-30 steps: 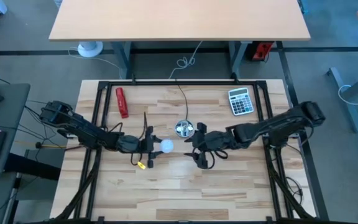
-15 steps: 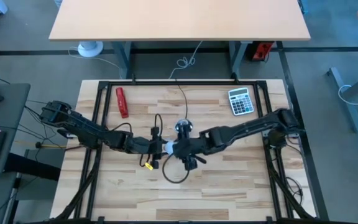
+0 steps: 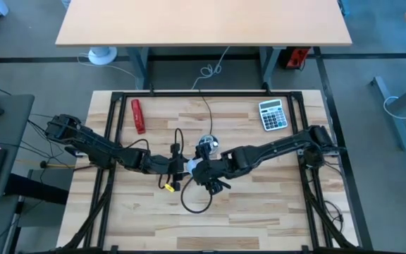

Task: Screw lightbulb
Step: Insert the lightbulb into the silver lamp socket

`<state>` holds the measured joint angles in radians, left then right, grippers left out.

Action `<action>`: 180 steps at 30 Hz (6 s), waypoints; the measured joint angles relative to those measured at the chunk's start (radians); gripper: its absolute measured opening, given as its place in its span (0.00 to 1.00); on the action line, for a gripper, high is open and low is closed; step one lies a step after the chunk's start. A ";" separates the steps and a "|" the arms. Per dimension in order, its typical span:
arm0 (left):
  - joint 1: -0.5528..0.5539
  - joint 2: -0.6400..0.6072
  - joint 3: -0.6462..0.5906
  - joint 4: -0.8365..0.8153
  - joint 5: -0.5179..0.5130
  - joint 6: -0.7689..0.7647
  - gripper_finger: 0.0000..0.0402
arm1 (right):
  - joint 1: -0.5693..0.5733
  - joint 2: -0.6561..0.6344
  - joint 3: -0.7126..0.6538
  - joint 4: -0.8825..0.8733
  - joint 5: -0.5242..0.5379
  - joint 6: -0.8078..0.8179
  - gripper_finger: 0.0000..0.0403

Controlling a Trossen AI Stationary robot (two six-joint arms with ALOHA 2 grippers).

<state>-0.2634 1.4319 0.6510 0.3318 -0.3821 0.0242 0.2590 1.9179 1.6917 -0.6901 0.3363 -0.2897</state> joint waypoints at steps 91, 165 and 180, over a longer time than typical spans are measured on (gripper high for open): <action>0.420 0.167 -0.203 0.587 0.276 0.051 0.68 | -0.504 0.001 0.186 -0.425 -0.427 -0.034 0.70; 0.449 0.388 -0.018 0.671 0.395 -0.026 0.68 | -0.438 0.064 0.057 -0.220 -0.436 0.282 0.70; 0.446 0.388 -0.018 0.664 0.385 -0.022 0.58 | -0.393 0.065 0.057 -0.214 -0.389 0.390 0.70</action>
<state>0.1829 1.8202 0.6331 0.9961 0.0032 0.0019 -0.1341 1.9831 1.7485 -0.9043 -0.0529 0.1005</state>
